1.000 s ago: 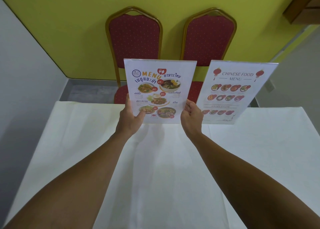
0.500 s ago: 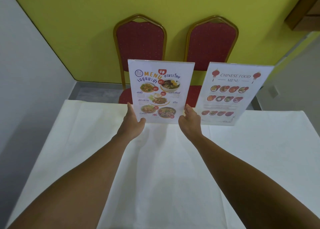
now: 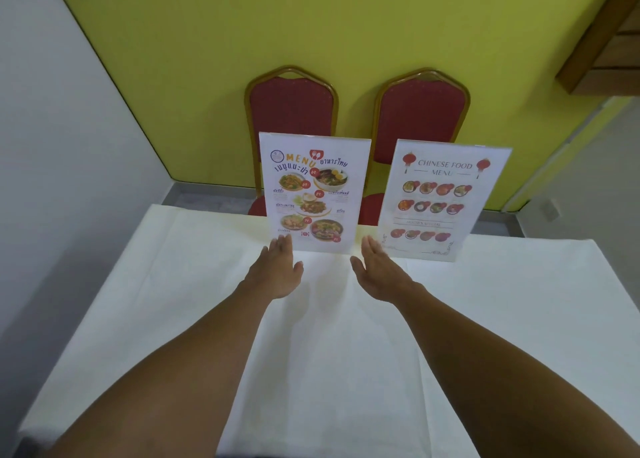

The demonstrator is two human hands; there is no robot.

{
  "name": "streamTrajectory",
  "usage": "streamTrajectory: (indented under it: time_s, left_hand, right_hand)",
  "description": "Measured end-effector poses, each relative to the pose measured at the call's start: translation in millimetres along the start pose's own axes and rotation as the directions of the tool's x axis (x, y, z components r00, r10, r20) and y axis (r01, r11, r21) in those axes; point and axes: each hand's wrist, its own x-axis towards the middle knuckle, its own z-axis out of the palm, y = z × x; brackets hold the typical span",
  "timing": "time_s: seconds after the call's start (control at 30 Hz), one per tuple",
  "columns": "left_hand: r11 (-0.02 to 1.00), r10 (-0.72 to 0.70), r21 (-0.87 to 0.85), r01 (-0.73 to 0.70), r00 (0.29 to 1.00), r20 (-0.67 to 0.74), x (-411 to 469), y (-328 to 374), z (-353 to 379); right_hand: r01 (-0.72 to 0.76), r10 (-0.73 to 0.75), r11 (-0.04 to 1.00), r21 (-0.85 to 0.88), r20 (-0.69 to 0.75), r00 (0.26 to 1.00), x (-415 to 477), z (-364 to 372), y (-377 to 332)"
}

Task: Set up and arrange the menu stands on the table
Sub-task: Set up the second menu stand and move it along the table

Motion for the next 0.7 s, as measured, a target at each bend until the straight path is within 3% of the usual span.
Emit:
streamTrajectory:
  time_s: [0.53, 0.7]
  left_hand:
    - [0.999, 0.039, 0.032, -0.037, 0.998, -0.057, -26, 41, -4]
    - [0.998, -0.013, -0.058, 0.009, 0.998, -0.069, -17, 33, -8]
  right_hand:
    - [0.113, -0.113, 0.981, -0.16, 0.01, 0.994, -11, -17, 11]
    - [0.097, -0.095, 0.992, -0.086, 0.025, 0.995, -10, -21, 7]
